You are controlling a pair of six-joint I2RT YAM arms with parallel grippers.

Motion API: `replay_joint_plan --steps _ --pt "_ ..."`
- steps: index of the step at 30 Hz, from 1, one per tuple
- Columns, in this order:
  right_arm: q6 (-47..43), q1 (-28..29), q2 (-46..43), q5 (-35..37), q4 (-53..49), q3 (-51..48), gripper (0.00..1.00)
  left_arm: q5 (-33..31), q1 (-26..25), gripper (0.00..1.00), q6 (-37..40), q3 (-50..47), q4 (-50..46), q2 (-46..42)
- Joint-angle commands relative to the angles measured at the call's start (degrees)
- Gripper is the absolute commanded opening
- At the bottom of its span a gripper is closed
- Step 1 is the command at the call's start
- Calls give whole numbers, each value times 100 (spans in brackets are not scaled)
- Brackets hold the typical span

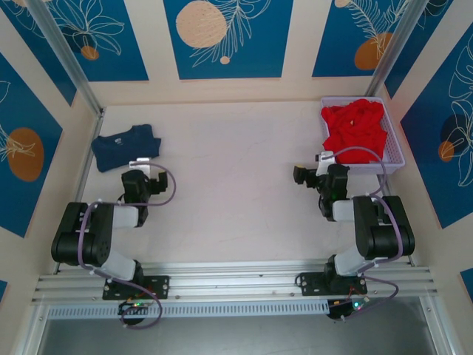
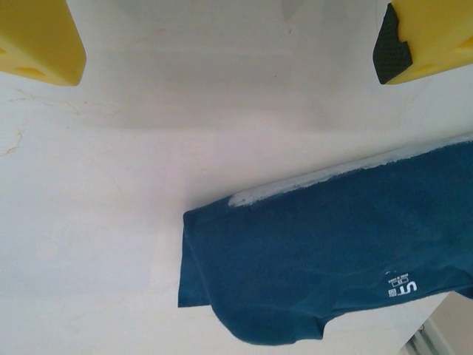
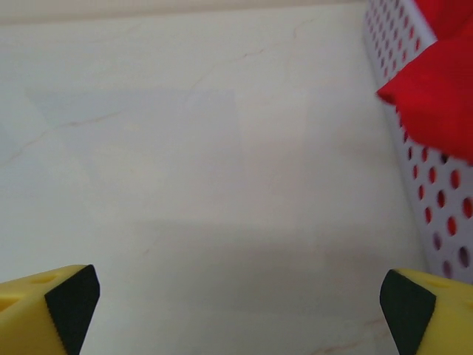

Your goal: Fold the inside-out t-shirt

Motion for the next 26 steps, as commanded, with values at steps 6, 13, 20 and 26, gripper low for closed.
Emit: replay_joint_plan --steps 6,13,20,26 --pt "127 14 -14 -176 53 79 99 257 -38 100 162 91 330 47" --pt "122 14 -18 -178 56 85 99 382 -38 100 209 109 299 61" --pt "117 14 -6 -176 59 85 99 387 -38 100 211 109 298 54" --pt "123 14 -14 -184 49 85 99 382 -38 100 211 109 297 56"
